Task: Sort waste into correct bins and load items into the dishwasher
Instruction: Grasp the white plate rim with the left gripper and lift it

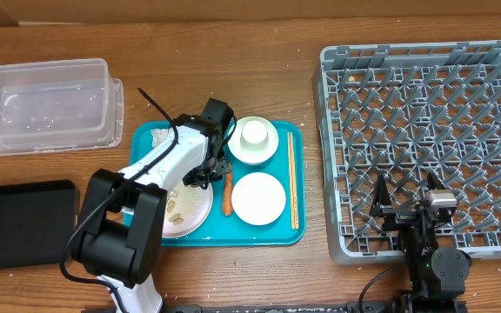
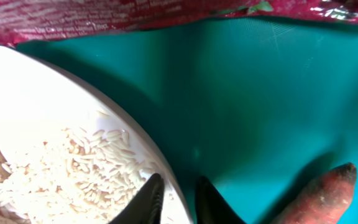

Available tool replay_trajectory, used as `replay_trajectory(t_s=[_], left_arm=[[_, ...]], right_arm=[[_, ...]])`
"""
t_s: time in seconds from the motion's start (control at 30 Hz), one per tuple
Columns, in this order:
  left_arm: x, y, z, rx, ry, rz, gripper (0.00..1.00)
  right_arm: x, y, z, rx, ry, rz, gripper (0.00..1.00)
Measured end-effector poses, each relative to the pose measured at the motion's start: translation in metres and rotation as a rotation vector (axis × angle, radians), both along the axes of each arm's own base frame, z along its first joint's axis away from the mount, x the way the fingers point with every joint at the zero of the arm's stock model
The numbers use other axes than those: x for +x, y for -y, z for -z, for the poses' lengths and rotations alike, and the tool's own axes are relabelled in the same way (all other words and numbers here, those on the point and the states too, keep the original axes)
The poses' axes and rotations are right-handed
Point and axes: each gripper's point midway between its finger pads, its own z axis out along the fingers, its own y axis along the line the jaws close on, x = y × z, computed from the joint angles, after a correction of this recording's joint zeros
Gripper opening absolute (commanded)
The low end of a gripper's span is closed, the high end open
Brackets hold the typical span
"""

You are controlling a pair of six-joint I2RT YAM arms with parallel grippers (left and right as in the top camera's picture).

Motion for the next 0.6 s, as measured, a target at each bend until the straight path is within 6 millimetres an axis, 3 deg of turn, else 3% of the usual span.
replay_trajectory(t_s=[0.1, 0.6], left_arm=[[-0.0006, -0.0004, -0.0002, 0.001, -0.002, -0.007, 0.04], [0.0, -0.0043, -0.0022, 0.034, 0.006, -0.017, 0.04]], right_arm=[[0.0, -0.0001, 0.0001, 0.0, 0.0, 0.0, 1.0], [0.0, 0.0, 0.0, 0.0, 0.0, 0.0, 1.0]])
